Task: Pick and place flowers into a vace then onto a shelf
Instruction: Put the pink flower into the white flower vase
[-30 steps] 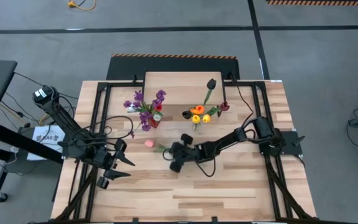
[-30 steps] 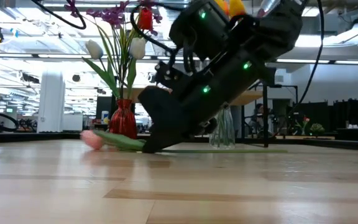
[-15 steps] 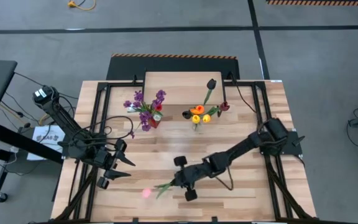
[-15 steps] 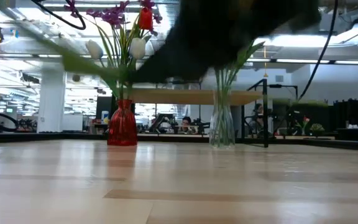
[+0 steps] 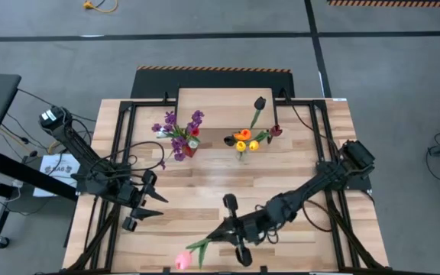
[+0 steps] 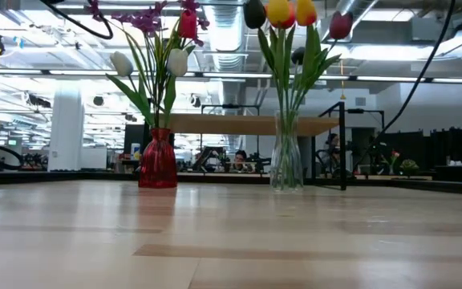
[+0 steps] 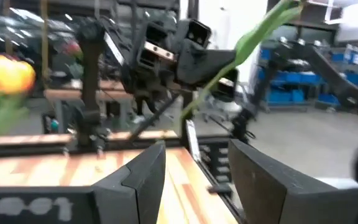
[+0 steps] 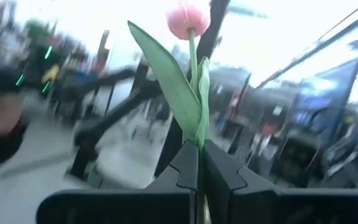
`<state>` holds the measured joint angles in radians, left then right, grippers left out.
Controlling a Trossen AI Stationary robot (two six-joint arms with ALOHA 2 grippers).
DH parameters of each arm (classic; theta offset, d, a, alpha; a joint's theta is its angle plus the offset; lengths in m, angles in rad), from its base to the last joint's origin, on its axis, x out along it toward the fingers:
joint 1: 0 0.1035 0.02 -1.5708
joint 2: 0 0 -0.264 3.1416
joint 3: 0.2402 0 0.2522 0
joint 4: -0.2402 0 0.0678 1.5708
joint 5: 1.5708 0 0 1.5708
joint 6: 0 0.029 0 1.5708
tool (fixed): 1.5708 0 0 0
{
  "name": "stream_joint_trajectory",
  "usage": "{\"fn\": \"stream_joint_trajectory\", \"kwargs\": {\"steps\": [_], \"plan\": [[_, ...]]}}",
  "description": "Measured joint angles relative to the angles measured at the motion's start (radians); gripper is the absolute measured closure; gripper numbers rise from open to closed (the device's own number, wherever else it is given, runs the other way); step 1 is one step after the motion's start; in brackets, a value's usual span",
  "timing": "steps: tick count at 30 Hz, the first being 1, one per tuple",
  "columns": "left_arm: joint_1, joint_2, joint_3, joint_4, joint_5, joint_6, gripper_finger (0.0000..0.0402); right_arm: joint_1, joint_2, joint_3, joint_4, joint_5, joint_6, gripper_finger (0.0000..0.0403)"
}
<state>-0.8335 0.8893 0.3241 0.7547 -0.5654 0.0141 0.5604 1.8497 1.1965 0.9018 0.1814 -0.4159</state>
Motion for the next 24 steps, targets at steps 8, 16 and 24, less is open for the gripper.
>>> {"fn": "stream_joint_trajectory", "kwargs": {"steps": [8,16,24], "plan": [[0.144,0.209,0.007,0.377,0.092,0.085,0.0235,-0.073,0.003,0.0,0.048,0.007,0.137,0.0402],[0.218,0.386,0.134,0.414,0.212,0.144,0.0235,-0.077,0.003,0.0,-0.025,0.144,0.208,0.0402],[0.217,0.468,0.288,0.274,0.213,0.266,0.0235,-0.055,0.003,0.0,-0.064,0.18,0.221,0.0402]]}}
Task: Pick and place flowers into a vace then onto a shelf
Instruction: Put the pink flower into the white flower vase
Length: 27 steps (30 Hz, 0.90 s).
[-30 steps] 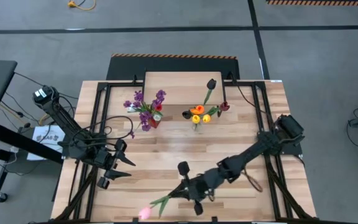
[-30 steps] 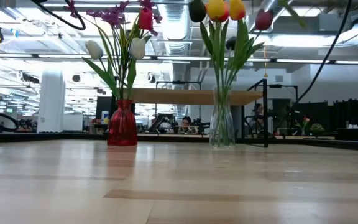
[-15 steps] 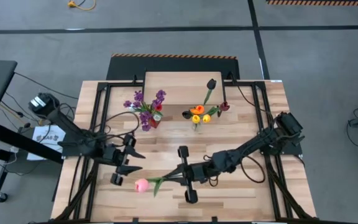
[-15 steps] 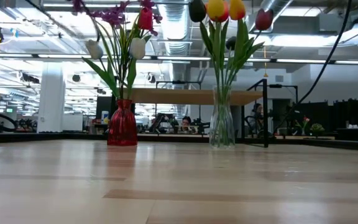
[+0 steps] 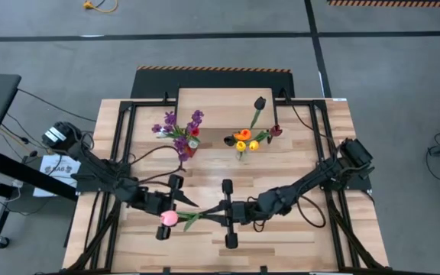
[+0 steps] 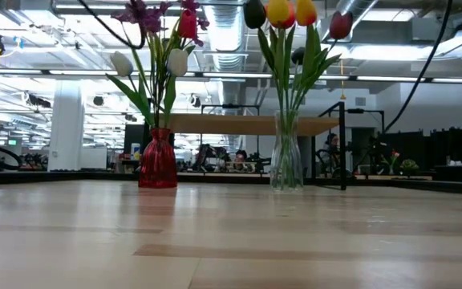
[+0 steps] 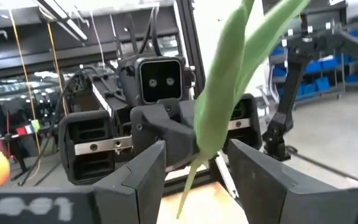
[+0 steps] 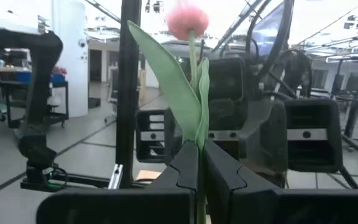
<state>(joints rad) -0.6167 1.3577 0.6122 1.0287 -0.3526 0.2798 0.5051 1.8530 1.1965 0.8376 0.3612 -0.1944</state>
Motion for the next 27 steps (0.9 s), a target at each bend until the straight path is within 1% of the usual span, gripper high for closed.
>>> {"fn": "stream_joint_trajectory", "kwargs": {"steps": [5,8,19,24,27], "plan": [[-0.002,0.02,0.08,-0.12,-0.003,0.01,0.0235,0.02,0.0,0.0,-0.024,0.09,-0.023,0.04],[-0.002,0.02,0.115,-0.183,-0.011,0.013,0.0235,0.019,0.0,0.0,-0.037,0.096,-0.023,0.04],[-0.019,0.02,0.126,-0.21,-0.032,0.021,0.0235,0.021,0.0,0.0,-0.055,0.115,-0.025,0.0399],[-0.049,0.02,0.126,-0.208,-0.146,0.064,0.024,0.021,0.0,0.0,-0.055,0.115,-0.026,0.0398],[-0.057,0.02,0.126,-0.206,-0.157,0.078,0.0263,0.021,0.0,0.0,-0.053,0.115,-0.042,0.0398]]}}
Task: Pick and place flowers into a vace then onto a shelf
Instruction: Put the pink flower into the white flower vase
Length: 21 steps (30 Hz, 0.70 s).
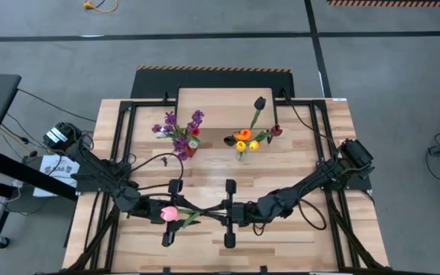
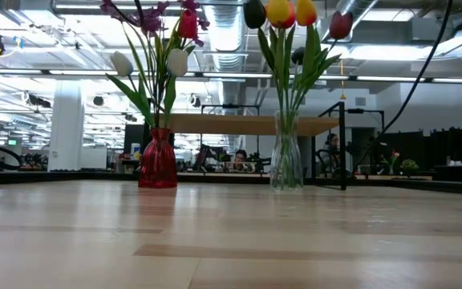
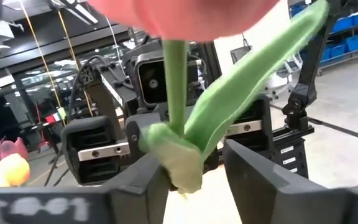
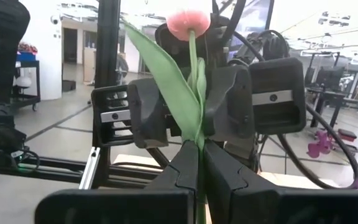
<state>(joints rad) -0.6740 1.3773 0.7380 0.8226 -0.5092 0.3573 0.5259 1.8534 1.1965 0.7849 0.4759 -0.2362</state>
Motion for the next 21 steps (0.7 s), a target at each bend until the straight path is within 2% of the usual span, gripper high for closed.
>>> {"fn": "stream_joint_trajectory", "kwargs": {"steps": [8,16,21], "plan": [[0.0,-0.001,0.0,0.006,-0.001,-0.001,0.0388,0.001,0.0,0.0,-0.001,-0.007,0.0,0.0393],[-0.001,-0.035,0.0,-0.052,-0.012,-0.02,0.0398,0.004,0.0,0.0,-0.043,-0.045,0.0,0.0354],[-0.001,-0.109,0.0,-0.183,-0.008,-0.097,0.0399,0.003,0.0,0.0,-0.073,-0.03,0.0,0.0319]]}}
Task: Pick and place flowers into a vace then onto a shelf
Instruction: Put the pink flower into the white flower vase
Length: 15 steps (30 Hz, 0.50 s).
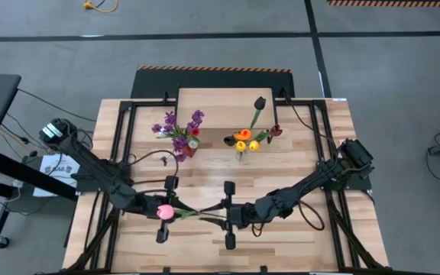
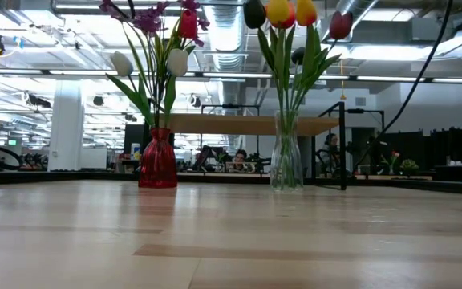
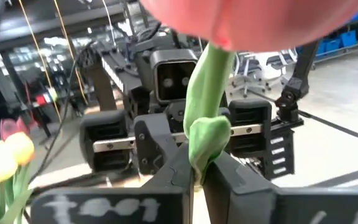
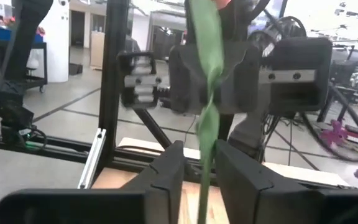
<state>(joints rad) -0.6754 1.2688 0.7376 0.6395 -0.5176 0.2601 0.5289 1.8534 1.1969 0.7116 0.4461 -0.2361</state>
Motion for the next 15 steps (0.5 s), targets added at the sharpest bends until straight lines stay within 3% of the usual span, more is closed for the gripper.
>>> {"fn": "stream_joint_trajectory", "kwargs": {"steps": [7,15], "plan": [[0.0,-0.113,0.0,-0.309,0.04,-0.196,0.04,-0.009,0.0,0.0,-0.005,0.004,0.009,0.0252],[0.008,-0.096,0.0,-0.429,0.094,-0.308,0.0401,-0.021,0.0,0.0,-0.007,0.001,0.018,0.0205]]}}
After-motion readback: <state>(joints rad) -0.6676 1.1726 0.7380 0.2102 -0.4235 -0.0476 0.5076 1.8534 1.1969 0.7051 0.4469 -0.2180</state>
